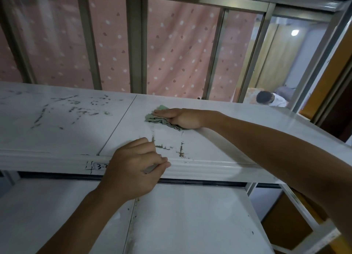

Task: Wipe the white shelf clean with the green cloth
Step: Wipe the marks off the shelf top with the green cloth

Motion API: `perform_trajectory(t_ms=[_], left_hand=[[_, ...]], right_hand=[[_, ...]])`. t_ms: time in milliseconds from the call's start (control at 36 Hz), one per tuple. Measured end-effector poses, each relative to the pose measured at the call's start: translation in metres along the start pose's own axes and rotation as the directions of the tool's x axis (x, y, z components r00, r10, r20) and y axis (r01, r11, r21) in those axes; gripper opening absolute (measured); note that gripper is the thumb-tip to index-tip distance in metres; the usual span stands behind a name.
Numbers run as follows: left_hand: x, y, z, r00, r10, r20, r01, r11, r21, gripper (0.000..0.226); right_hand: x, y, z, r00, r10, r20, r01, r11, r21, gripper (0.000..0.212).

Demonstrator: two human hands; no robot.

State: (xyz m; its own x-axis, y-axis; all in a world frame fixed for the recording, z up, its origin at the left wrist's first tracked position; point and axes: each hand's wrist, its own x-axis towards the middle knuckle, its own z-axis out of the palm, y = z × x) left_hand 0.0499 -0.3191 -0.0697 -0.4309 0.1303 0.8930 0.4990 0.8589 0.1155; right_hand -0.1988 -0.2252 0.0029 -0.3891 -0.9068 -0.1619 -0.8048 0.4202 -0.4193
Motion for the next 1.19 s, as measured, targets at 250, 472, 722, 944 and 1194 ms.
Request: perform_trajectory(t_ms=[250, 472, 722, 944, 1194], left_hand=[[-0.002, 0.002, 0.000, 0.999, 0.024, -0.026, -0.023, 0.999, 0.034, 0.018], [-0.008, 0.008, -0.002, 0.994, 0.099, -0.039, -0.088, 0.972, 0.220, 0.018], [-0.016, 0.018, -0.002, 0.977, 0.215, -0.014, -0.190, 0.890, 0.414, 0.009], [-0.014, 0.019, -0.001, 0.979, 0.198, -0.039, -0.167, 0.904, 0.394, 0.012], [-0.013, 0.017, 0.001, 0.972, 0.225, -0.065, -0.180, 0.895, 0.408, 0.014]], right_hand=[[-0.018, -0.045, 0.024, 0.993, -0.114, 0.007, 0.114, 0.993, -0.024, 0.060], [-0.069, -0.054, 0.037, 0.965, -0.252, 0.073, 0.257, 0.964, -0.073, 0.057], [-0.044, -0.065, 0.020, 0.988, -0.155, 0.020, 0.156, 0.982, -0.101, 0.055], [-0.012, -0.069, 0.002, 0.997, -0.079, -0.022, 0.074, 0.983, -0.170, 0.059], [0.011, -0.055, -0.018, 0.997, -0.041, -0.073, 0.021, 0.966, -0.259, 0.069]])
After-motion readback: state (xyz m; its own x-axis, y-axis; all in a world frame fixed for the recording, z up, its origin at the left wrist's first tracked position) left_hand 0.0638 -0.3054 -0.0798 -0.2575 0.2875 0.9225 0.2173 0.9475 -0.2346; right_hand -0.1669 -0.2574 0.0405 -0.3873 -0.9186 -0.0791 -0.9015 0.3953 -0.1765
